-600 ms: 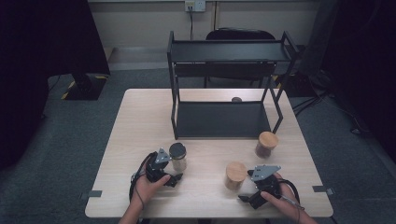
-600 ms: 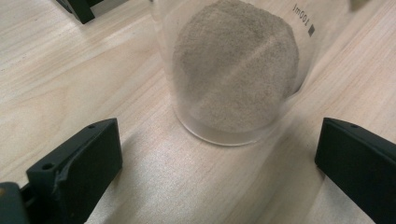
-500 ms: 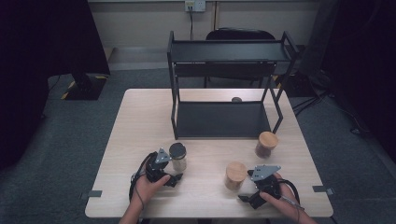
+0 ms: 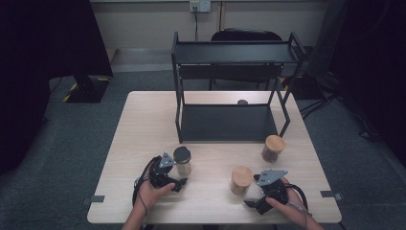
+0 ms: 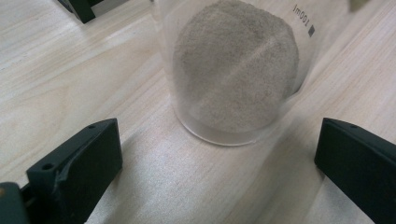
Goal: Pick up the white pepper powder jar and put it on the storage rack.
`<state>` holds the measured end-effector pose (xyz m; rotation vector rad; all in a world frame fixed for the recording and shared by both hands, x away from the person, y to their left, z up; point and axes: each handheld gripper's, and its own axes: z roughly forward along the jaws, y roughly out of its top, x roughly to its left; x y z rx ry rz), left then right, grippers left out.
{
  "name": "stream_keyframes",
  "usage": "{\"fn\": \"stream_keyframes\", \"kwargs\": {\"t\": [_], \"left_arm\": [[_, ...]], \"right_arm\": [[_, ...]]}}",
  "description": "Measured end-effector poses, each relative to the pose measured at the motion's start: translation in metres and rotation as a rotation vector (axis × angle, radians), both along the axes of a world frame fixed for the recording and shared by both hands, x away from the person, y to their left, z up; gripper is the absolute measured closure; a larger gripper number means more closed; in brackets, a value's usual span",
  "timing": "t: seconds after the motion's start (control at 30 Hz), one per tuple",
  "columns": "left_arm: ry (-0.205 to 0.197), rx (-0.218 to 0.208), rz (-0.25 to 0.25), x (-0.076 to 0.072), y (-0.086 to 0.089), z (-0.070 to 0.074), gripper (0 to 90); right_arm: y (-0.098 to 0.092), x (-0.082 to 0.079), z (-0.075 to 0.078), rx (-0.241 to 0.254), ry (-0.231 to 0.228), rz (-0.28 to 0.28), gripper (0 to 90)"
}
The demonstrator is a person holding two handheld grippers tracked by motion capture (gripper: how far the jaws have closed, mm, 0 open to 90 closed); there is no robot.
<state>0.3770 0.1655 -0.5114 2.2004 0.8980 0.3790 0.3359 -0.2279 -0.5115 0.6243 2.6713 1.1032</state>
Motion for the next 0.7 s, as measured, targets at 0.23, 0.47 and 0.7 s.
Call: {"fn": "stream_keyframes", "kwargs": {"t": [0.23, 0.47, 0.7], "left_arm": [[0.005, -0.02, 0.012, 0.0005, 0.0011, 0.0017, 2.5], [0.005, -0.072, 0.013, 0.0028, -0.0017, 0.0069, 2.7], [-0.004, -0.101, 0.016, 0.0065, -0.0053, 0.0092, 4.3]], "right_arm": [[0.0, 0.0, 0.0, 0.0, 0.0, 0.0, 0.0], [0.0, 0.0, 0.0, 0.0, 0.0, 0.0, 0.0], [0.0, 0.0, 0.0, 0.0, 0.0, 0.0, 0.0]]}}
